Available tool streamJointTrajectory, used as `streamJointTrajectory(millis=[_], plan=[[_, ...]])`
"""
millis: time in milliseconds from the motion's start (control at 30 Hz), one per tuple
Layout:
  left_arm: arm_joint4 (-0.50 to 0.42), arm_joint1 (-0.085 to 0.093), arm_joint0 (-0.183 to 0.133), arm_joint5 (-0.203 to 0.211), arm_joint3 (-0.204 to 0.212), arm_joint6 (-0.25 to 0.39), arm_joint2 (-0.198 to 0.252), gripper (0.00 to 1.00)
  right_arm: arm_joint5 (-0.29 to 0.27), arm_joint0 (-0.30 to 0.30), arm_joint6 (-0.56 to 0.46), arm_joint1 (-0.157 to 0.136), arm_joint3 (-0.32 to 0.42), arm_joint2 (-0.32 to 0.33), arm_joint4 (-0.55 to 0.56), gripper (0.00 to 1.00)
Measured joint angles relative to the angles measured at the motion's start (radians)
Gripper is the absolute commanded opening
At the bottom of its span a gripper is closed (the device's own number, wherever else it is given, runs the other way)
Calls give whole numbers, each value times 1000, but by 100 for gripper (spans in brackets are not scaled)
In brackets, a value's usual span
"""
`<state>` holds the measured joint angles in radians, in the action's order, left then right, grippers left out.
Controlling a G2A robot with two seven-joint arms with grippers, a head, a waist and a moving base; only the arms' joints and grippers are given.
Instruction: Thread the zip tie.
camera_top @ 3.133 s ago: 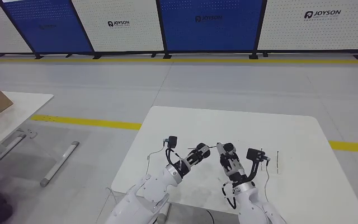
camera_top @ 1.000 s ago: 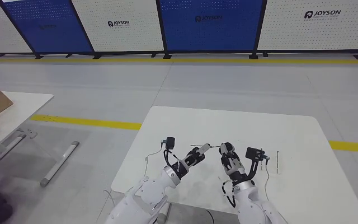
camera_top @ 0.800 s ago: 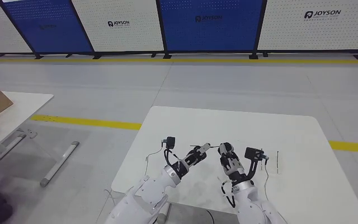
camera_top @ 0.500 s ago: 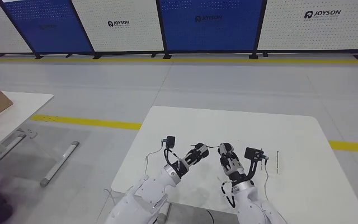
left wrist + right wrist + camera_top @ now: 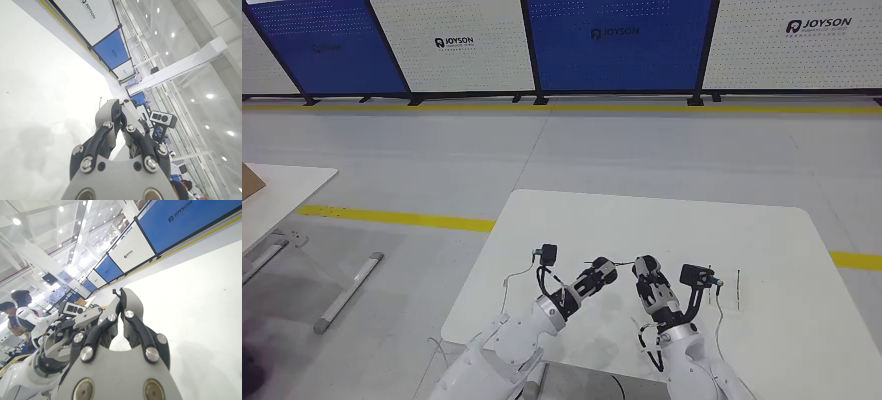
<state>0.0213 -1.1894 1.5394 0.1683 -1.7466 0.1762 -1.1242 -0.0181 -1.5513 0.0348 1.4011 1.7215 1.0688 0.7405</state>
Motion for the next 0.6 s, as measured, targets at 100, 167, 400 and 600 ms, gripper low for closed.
streamJointTrajectory(millis=[100,167,400,600], plan=[[-6,0,0,0,-2,1,0,45,0,-3,1,-1,0,3,2,0],[-10,0,0,1,-4,2,0,42,1,-3,-1,-1,0,4,2,0],[-9,1,4,4,-10,-1,-6,24,1,-5,0,-1,5,2,7,0],[-8,2,4,6,-5,-4,-8,5,0,-4,-2,0,3,1,6,0]])
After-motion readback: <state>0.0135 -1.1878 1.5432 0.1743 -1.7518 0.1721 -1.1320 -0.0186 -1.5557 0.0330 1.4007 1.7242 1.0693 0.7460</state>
